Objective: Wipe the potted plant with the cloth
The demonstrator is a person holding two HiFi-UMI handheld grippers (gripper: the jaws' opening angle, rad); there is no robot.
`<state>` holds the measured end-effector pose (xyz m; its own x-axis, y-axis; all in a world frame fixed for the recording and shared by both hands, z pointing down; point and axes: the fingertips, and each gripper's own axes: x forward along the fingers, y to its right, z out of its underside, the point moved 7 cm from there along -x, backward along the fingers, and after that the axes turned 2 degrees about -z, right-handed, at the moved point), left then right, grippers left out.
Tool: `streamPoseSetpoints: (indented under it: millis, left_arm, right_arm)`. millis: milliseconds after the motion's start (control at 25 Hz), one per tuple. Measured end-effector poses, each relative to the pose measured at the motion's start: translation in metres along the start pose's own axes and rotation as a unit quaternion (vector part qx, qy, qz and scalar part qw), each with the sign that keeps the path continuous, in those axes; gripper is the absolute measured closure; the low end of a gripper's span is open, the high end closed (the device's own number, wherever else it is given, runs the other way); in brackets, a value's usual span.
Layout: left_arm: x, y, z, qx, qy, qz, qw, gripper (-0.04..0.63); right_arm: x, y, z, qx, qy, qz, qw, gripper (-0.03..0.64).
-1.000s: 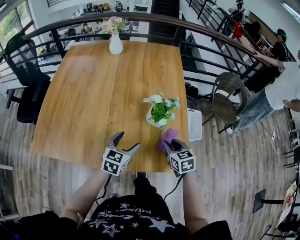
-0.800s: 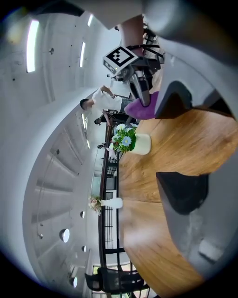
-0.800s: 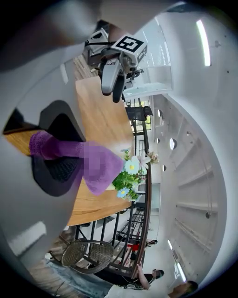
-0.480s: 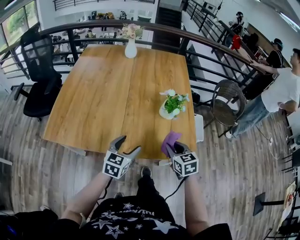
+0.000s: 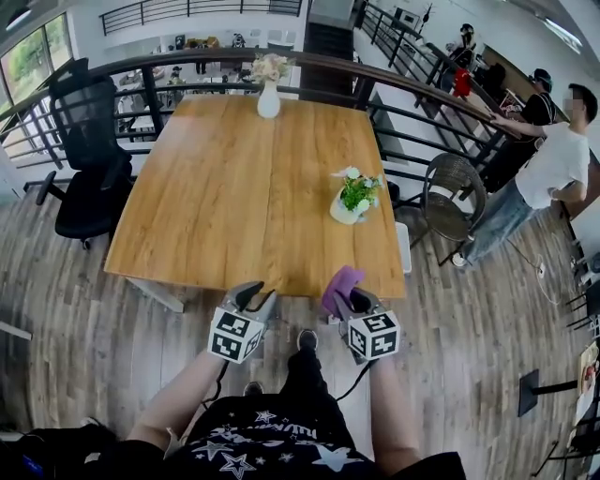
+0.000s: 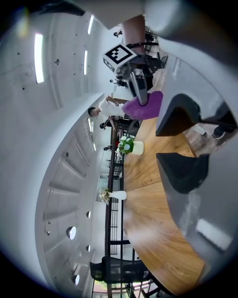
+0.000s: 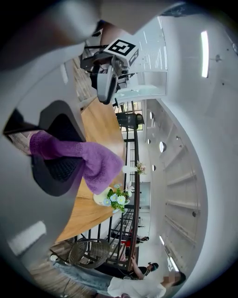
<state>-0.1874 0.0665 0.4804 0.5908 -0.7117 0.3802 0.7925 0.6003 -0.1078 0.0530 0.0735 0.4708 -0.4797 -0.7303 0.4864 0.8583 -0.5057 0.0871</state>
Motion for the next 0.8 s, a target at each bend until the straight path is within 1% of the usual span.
streamPoseSetpoints:
  millis: [120, 160, 360, 520, 800]
  left_arm:
    - [-0.017, 0.0, 0.004, 0.001, 0.009, -0.003, 1.0, 0.548]
    - [-0.022, 0.0, 0.006, 0.002, 0.01, -0.002, 0.9999, 0.587]
    - [-0.041, -0.001, 0.013, 0.009, 0.009, 0.007, 0.9999, 0.594]
    - [-0.05, -0.001, 0.014, 0.011, 0.008, 0.011, 0.9999, 0.594]
    - [-0.059, 0.001, 0.012, -0.004, 0.011, -0.015, 0.9998, 0.594]
  right_arm:
    - [-0.017, -0.016, 0.0, 0.001, 0.021, 0.022, 1.0, 0.54]
    - [-0.022, -0.021, 0.0, 0.001, 0.027, 0.027, 0.999, 0.54]
    - [-0.038, -0.04, 0.003, 0.015, 0.035, 0.044, 0.998, 0.538]
    - [-0.041, -0.047, 0.002, 0.015, 0.033, 0.04, 0.999, 0.54]
    - [-0.043, -0.05, 0.002, 0.008, 0.034, 0.016, 0.999, 0.54]
